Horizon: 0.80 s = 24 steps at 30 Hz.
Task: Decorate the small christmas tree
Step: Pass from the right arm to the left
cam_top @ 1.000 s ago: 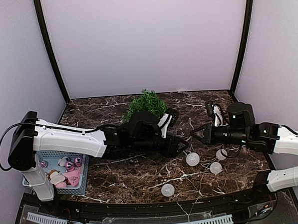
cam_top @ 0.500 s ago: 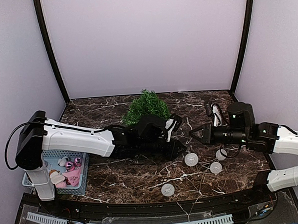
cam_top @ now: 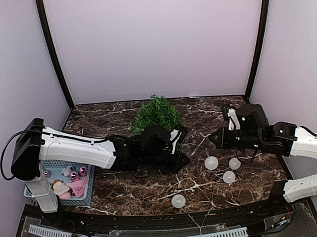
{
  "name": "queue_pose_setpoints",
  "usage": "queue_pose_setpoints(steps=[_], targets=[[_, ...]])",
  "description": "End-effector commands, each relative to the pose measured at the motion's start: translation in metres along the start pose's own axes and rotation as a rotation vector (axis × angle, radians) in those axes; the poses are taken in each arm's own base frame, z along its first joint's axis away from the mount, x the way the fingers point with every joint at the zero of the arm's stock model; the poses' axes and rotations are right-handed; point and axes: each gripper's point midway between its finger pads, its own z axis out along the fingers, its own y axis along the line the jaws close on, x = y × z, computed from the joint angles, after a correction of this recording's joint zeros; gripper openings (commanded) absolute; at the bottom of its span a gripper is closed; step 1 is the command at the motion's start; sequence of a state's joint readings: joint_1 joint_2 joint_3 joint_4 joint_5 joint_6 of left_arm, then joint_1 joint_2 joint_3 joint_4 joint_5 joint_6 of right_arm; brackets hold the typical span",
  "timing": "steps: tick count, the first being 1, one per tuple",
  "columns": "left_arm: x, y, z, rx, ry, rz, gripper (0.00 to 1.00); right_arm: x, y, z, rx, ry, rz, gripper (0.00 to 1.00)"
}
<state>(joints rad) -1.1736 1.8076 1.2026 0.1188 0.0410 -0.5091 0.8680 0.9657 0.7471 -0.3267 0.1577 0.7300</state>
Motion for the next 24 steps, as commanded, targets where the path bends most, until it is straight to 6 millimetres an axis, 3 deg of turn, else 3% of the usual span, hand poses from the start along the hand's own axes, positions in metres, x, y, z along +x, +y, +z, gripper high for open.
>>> queue_pose_setpoints(steps=[1, 4, 7, 11, 15, 19, 24], targets=[[-0.004, 0.003, -0.027, -0.02, -0.027, -0.008, 0.0, -0.019, -0.02, -0.003, 0.128, -0.054, -0.003, 0.0], [-0.002, 0.001, -0.032, 0.001, -0.033, 0.003, 0.0, -0.006, -0.02, 0.011, 0.117, 0.009, -0.004, 0.0], [-0.005, -0.008, -0.033, 0.046, -0.045, 0.012, 0.0, 0.014, -0.021, 0.026, 0.091, 0.076, -0.005, 0.16], [-0.008, -0.015, -0.034, 0.088, -0.052, 0.008, 0.0, 0.039, -0.01, 0.03, -0.055, 0.108, -0.015, 0.55], [-0.008, -0.016, -0.034, 0.098, -0.052, -0.003, 0.0, 0.05, 0.016, 0.015, -0.278, 0.095, -0.004, 0.7], [-0.009, -0.016, -0.034, 0.103, -0.051, -0.012, 0.0, 0.06, 0.032, 0.003, -0.441, 0.079, -0.012, 0.69], [-0.011, -0.018, -0.035, 0.113, -0.054, -0.016, 0.0, 0.069, 0.05, 0.005, -0.512, 0.087, -0.084, 0.51]])
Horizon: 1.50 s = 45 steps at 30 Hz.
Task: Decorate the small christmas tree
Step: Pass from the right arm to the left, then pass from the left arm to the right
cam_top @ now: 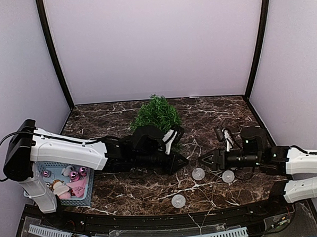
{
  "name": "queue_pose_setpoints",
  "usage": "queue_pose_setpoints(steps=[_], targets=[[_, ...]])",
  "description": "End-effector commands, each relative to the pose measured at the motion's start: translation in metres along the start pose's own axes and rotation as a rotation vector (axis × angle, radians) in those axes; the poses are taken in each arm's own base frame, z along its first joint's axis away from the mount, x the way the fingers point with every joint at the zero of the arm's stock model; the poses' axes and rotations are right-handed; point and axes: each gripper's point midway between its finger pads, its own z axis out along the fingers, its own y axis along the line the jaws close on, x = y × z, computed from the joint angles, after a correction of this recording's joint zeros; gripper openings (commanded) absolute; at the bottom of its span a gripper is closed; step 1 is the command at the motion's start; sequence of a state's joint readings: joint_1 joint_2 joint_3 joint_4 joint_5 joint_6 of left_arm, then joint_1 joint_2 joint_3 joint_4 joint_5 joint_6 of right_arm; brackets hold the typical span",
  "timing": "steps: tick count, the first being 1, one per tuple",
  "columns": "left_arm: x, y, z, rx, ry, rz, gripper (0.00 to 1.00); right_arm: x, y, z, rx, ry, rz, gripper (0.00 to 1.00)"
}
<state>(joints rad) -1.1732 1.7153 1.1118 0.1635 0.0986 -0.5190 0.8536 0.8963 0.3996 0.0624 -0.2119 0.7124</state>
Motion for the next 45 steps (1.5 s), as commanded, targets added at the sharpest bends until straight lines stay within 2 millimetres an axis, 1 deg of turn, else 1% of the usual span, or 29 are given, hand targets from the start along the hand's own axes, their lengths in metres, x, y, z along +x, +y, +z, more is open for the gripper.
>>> queue_pose_setpoints(steps=[1, 6, 8, 12, 14, 15, 16, 17, 18, 19, 20, 21, 22, 23, 24, 25, 27, 28, 30, 31, 32, 33, 34, 35, 38, 40, 41, 42, 45], targets=[[-0.014, -0.009, -0.011, 0.043, -0.043, -0.008, 0.0, -0.011, 0.039, 0.007, -0.156, -0.037, -0.108, 0.5], [-0.017, -0.012, -0.013, 0.052, -0.05, -0.01, 0.0, -0.006, 0.036, 0.026, -0.136, -0.022, -0.17, 0.46], [-0.017, -0.012, -0.013, 0.053, -0.049, -0.012, 0.0, -0.005, 0.032, 0.034, -0.118, -0.016, -0.188, 0.46], [-0.018, -0.012, -0.014, 0.055, -0.052, -0.013, 0.0, -0.007, 0.022, 0.044, -0.075, -0.034, -0.224, 0.5], [-0.018, -0.012, -0.015, 0.053, -0.054, -0.016, 0.0, -0.009, 0.025, 0.047, -0.09, -0.038, -0.234, 0.48], [-0.018, -0.012, -0.015, 0.053, -0.055, -0.018, 0.0, -0.009, 0.029, 0.048, -0.109, -0.037, -0.232, 0.42], [-0.018, -0.011, -0.015, 0.052, -0.056, -0.019, 0.0, -0.01, 0.033, 0.048, -0.129, -0.038, -0.226, 0.3], [-0.018, -0.01, -0.016, 0.046, -0.055, -0.022, 0.0, -0.011, 0.036, 0.047, -0.142, -0.039, -0.216, 0.17], [-0.02, -0.008, -0.018, 0.034, -0.064, -0.024, 0.0, -0.011, 0.037, 0.044, -0.147, -0.042, -0.204, 0.06], [-0.017, -0.003, -0.019, 0.017, -0.061, -0.033, 0.0, -0.012, 0.037, 0.041, -0.145, -0.047, -0.191, 0.0], [-0.02, 0.002, -0.023, -0.005, -0.078, -0.04, 0.0, -0.013, 0.038, 0.035, -0.142, -0.057, -0.179, 0.0], [-0.015, 0.008, -0.024, -0.024, -0.072, -0.055, 0.0, -0.014, 0.038, 0.029, -0.141, -0.07, -0.169, 0.0], [-0.018, 0.012, -0.028, -0.039, -0.086, -0.072, 0.0, -0.015, 0.038, 0.022, -0.137, -0.078, -0.159, 0.0], [-0.014, 0.02, -0.029, -0.058, -0.08, -0.083, 0.01, -0.019, 0.044, 0.011, -0.147, -0.097, -0.158, 0.0], [-0.014, 0.023, -0.032, -0.067, -0.085, -0.096, 0.03, -0.019, 0.046, 0.004, -0.146, -0.093, -0.156, 0.0], [-0.01, 0.028, -0.033, -0.08, -0.076, -0.101, 0.11, -0.018, 0.047, -0.001, -0.145, -0.08, -0.153, 0.0], [-0.008, 0.031, -0.036, -0.086, -0.071, -0.102, 0.17, -0.016, 0.053, -0.011, -0.145, -0.04, -0.158, 0.0], [-0.009, 0.029, -0.039, -0.082, -0.068, -0.092, 0.2, -0.018, 0.059, -0.016, -0.152, -0.024, -0.162, 0.0], [-0.012, 0.025, -0.044, -0.068, -0.071, -0.068, 0.32, -0.014, 0.063, -0.022, -0.14, 0.035, -0.166, 0.0], [-0.016, 0.02, -0.048, -0.05, -0.078, -0.057, 0.36, -0.015, 0.065, -0.025, -0.132, 0.055, -0.169, 0.0], [-0.018, 0.017, -0.05, -0.04, -0.082, -0.034, 0.42, -0.015, 0.069, -0.027, -0.134, 0.071, -0.171, 0.0], [-0.022, 0.012, -0.056, -0.022, -0.095, -0.017, 0.45, -0.017, 0.074, -0.03, -0.144, 0.083, -0.171, 0.0], [-0.026, 0.008, -0.059, -0.008, -0.104, 0.009, 0.51, -0.019, 0.079, -0.032, -0.155, 0.096, -0.174, 0.0], [-0.031, 0.0, -0.066, 0.019, -0.118, 0.028, 0.54, -0.022, 0.084, -0.033, -0.157, 0.105, -0.178, 0.0], [-0.042, -0.02, -0.079, 0.103, -0.158, 0.099, 0.69, -0.03, 0.1, -0.034, -0.197, 0.126, -0.195, 0.0], [-0.049, -0.035, -0.086, 0.169, -0.172, 0.132, 0.75, -0.034, 0.116, -0.035, -0.26, 0.133, -0.206, 0.0], [-0.049, -0.041, -0.087, 0.198, -0.165, 0.14, 0.76, -0.036, 0.123, -0.035, -0.29, 0.136, -0.21, 0.0], [-0.054, -0.047, -0.089, 0.216, -0.174, 0.147, 0.78, -0.038, 0.13, -0.036, -0.319, 0.134, -0.219, 0.0], [-0.06, -0.054, -0.088, 0.249, -0.183, 0.143, 0.83, -0.041, 0.143, -0.036, -0.378, 0.146, -0.231, 0.0]])
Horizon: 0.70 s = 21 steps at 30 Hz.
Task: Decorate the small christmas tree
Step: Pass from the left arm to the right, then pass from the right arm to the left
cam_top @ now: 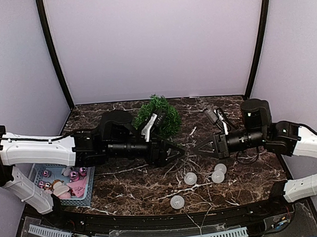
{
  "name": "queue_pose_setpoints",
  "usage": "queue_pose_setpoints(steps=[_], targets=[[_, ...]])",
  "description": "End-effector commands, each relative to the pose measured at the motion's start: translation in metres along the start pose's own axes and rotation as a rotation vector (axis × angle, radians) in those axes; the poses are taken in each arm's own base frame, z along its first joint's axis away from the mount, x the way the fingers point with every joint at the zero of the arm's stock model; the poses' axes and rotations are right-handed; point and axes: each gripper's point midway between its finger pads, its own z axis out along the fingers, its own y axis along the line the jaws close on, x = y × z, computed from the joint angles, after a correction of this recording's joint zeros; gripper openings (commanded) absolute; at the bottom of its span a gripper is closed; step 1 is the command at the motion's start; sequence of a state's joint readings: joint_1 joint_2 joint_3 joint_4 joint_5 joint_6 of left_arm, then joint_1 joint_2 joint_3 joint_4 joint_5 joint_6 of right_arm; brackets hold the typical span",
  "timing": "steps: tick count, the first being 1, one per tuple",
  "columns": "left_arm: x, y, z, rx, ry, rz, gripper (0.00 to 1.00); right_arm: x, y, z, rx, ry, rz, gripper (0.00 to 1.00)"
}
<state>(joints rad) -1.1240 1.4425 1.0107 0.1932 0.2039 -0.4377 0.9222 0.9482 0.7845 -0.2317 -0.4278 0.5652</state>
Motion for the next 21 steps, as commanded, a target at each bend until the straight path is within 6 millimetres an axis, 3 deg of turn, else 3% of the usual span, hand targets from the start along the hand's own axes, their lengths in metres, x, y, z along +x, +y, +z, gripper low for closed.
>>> queue_pose_setpoints(steps=[1, 7, 9, 11, 12, 13, 14, 16, 18, 20, 21], targets=[[-0.021, -0.026, -0.001, 0.11, -0.044, 0.05, 0.84, -0.015, 0.034, -0.002, -0.145, 0.001, -0.059, 0.0], [-0.029, -0.025, 0.008, 0.106, -0.063, 0.055, 0.85, -0.015, 0.047, -0.004, -0.202, 0.021, -0.068, 0.0], [-0.033, -0.031, 0.011, 0.14, -0.071, 0.055, 0.79, -0.014, 0.048, -0.003, -0.209, 0.026, -0.069, 0.0], [-0.035, -0.038, 0.015, 0.183, -0.073, 0.051, 0.66, -0.013, 0.048, -0.002, -0.217, 0.034, -0.069, 0.0], [-0.04, -0.042, 0.016, 0.203, -0.084, 0.048, 0.5, -0.012, 0.048, -0.002, -0.217, 0.034, -0.07, 0.0], [-0.038, -0.045, 0.018, 0.222, -0.076, 0.046, 0.4, -0.013, 0.047, -0.002, -0.214, 0.031, -0.072, 0.0], [-0.041, -0.048, 0.017, 0.232, -0.085, 0.047, 0.22, -0.013, 0.045, -0.002, -0.205, 0.026, -0.072, 0.0], [-0.046, -0.047, 0.013, 0.212, -0.101, 0.054, 0.03, -0.015, 0.042, -0.002, -0.186, 0.005, -0.076, 0.0], [-0.057, -0.041, 0.002, 0.154, -0.14, 0.07, 0.0, -0.021, 0.04, -0.004, -0.175, -0.039, -0.08, 0.03], [-0.073, -0.04, -0.013, 0.112, -0.176, 0.083, 0.0, -0.026, 0.039, -0.003, -0.181, -0.087, -0.071, 0.19], [-0.082, -0.042, -0.021, 0.111, -0.19, 0.091, 0.0, -0.028, 0.038, -0.003, -0.186, -0.11, -0.059, 0.32]])
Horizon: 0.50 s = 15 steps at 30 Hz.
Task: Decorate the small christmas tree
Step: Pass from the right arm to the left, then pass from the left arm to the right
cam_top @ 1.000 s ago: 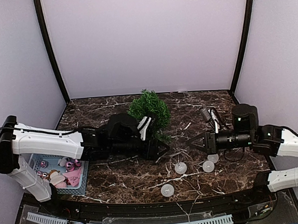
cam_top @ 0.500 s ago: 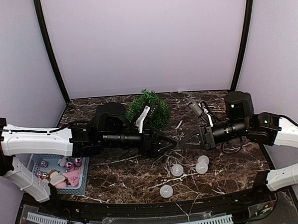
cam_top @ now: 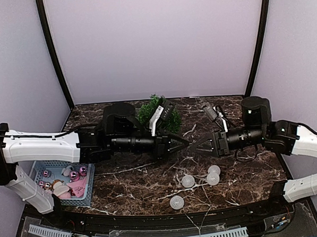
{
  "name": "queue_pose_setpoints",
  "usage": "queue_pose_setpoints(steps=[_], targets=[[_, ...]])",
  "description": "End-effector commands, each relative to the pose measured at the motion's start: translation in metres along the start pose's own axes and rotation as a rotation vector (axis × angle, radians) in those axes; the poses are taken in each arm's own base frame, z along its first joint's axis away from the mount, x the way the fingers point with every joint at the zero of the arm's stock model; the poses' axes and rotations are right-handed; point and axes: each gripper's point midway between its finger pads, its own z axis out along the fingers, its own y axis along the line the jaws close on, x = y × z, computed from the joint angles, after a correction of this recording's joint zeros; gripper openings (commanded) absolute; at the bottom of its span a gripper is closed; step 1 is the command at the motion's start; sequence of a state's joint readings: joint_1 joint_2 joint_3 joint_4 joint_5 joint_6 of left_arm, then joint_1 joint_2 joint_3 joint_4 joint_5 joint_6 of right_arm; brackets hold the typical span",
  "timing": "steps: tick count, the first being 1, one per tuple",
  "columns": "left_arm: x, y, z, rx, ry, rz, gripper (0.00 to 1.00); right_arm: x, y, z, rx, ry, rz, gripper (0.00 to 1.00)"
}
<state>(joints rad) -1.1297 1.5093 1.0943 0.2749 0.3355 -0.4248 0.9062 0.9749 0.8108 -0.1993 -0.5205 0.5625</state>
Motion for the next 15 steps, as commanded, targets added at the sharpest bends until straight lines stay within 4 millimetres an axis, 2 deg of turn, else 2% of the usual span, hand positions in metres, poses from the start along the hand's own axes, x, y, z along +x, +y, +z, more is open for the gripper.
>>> queue_pose_setpoints(steps=[1, 3, 5, 9, 12, 15], targets=[[-0.072, -0.014, -0.036, -0.053, -0.158, 0.069, 0.0, -0.022, 0.021, -0.001, -0.104, -0.141, -0.05, 0.45], [-0.086, -0.024, -0.04, -0.041, -0.149, 0.091, 0.0, -0.022, 0.013, 0.002, -0.079, -0.172, -0.055, 0.65], [-0.098, -0.031, -0.043, -0.039, -0.139, 0.109, 0.0, -0.017, -0.004, 0.005, -0.016, -0.185, -0.061, 0.76], [-0.116, -0.048, -0.054, -0.005, -0.14, 0.15, 0.0, -0.006, -0.039, 0.007, 0.117, -0.213, -0.048, 0.83], [-0.117, -0.054, -0.065, 0.016, -0.142, 0.172, 0.0, -0.01, -0.038, 0.0, 0.106, -0.276, -0.032, 0.86], [-0.122, -0.057, -0.085, 0.011, -0.176, 0.169, 0.0, -0.013, -0.036, -0.006, 0.098, -0.312, -0.036, 0.88]])
